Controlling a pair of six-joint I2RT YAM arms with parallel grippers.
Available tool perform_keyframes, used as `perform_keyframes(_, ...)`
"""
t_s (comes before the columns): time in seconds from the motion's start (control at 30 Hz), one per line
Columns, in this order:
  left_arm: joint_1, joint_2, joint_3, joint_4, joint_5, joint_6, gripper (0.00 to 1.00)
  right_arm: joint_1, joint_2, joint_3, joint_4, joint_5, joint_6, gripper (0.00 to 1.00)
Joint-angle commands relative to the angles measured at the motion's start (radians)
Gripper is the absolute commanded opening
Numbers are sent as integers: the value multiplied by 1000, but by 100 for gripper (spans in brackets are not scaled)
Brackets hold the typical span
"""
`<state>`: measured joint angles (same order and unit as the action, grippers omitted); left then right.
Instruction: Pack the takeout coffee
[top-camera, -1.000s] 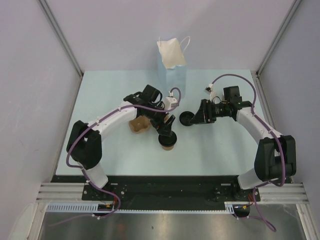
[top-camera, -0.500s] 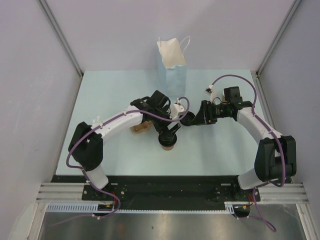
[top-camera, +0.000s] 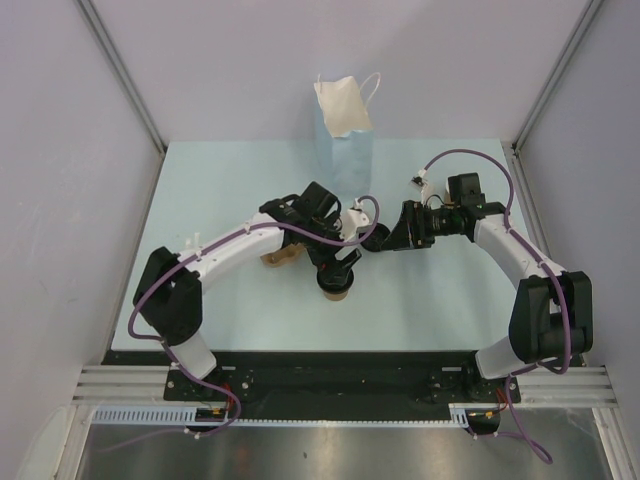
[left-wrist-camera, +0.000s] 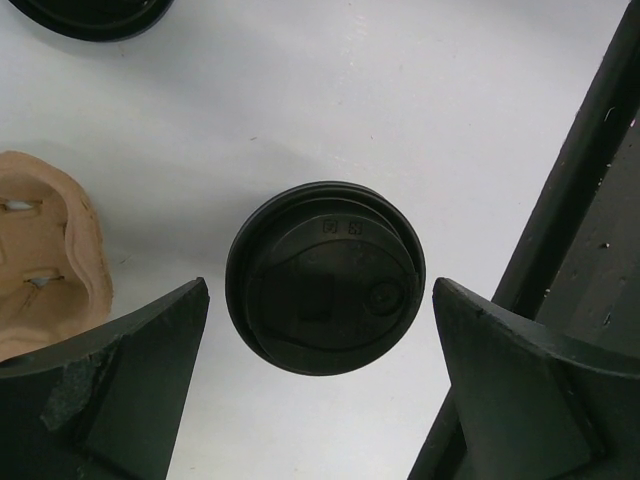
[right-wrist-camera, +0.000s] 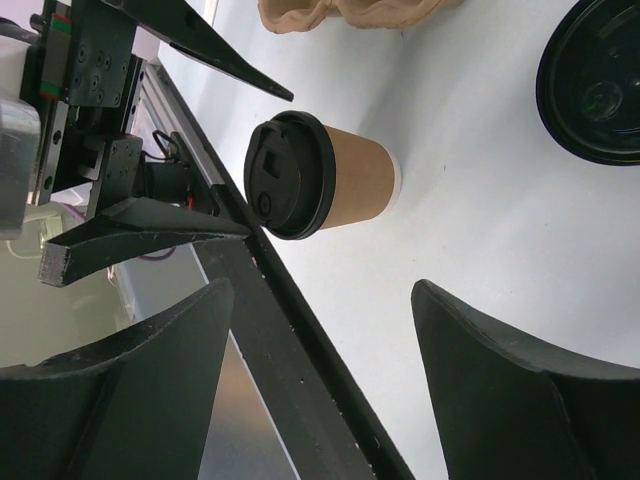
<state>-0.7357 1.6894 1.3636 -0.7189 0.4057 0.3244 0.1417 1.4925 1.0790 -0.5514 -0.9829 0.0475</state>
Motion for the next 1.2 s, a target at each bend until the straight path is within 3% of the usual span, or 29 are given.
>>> perform_keyframes(0.0, -10, -20, -11, -2, 21, 22, 99, -4, -15, 19, -1, -2, -21, 78)
perform_keyframes(0.47, -21, 0, -69, 47, -51, 33, 99, -4, -3, 19, 7, -3, -26, 80)
perform_keyframes(0.77, -21, -20, -63, 30, -67, 35, 79, -5, 5, 19, 24, 0, -11, 80)
perform_keyframes(0.93, -14, -123, -15, -43, 2, 24, 64, -4, 8, 21, 28, 0, -9, 80)
perform_keyframes(1.03, 38, -181, 41, -96, 105, 4, 56, -4, 8, 21, 30, 0, -8, 80)
perform_keyframes(1.17, 227, -198, 155, -184, 206, -15, 55, -4, 5, 21, 38, 1, -3, 80)
